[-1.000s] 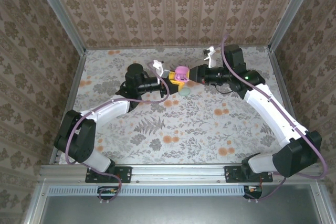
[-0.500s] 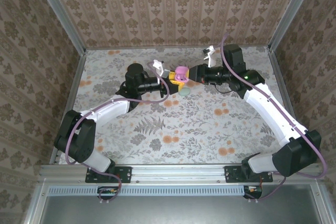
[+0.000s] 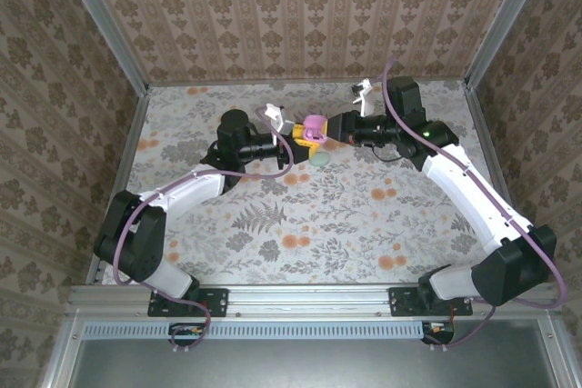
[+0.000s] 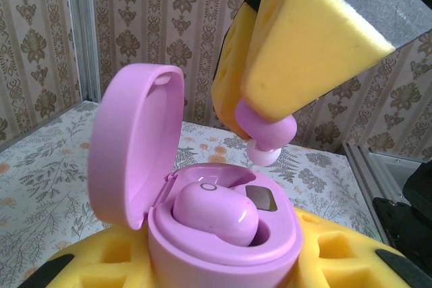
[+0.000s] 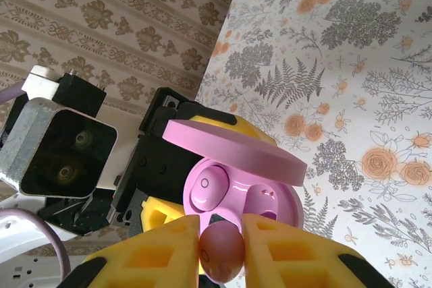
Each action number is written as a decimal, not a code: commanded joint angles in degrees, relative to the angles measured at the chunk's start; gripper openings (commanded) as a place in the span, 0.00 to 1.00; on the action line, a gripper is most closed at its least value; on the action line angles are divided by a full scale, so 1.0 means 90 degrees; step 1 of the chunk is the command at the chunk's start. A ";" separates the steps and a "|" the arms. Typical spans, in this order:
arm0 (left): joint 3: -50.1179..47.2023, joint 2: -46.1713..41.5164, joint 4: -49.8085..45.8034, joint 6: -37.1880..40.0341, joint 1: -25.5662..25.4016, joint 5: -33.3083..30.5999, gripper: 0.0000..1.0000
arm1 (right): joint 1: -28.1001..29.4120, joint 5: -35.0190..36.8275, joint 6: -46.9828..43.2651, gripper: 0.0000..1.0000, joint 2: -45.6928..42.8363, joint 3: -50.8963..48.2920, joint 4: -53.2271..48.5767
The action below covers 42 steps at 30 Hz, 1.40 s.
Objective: Insert wireless bluetooth earbuds into charging case
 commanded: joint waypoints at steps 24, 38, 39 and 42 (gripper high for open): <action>0.0241 0.0033 0.0165 -0.0035 0.0004 0.0188 0.30 | 0.0113 0.0194 -0.0266 0.23 0.0296 0.0357 -0.0134; 0.0279 0.0058 0.0332 -0.0204 0.0004 0.0198 0.30 | 0.0118 0.0330 -0.0569 0.24 0.0433 0.0437 -0.0516; 0.0280 0.0055 0.0346 -0.0206 0.0004 0.0198 0.30 | 0.0110 0.0347 -0.0612 0.24 0.0419 0.0438 -0.0574; 0.0295 0.0055 0.0357 -0.0215 0.0009 0.0188 0.30 | 0.0111 0.0401 -0.0695 0.24 0.0382 0.0432 -0.0691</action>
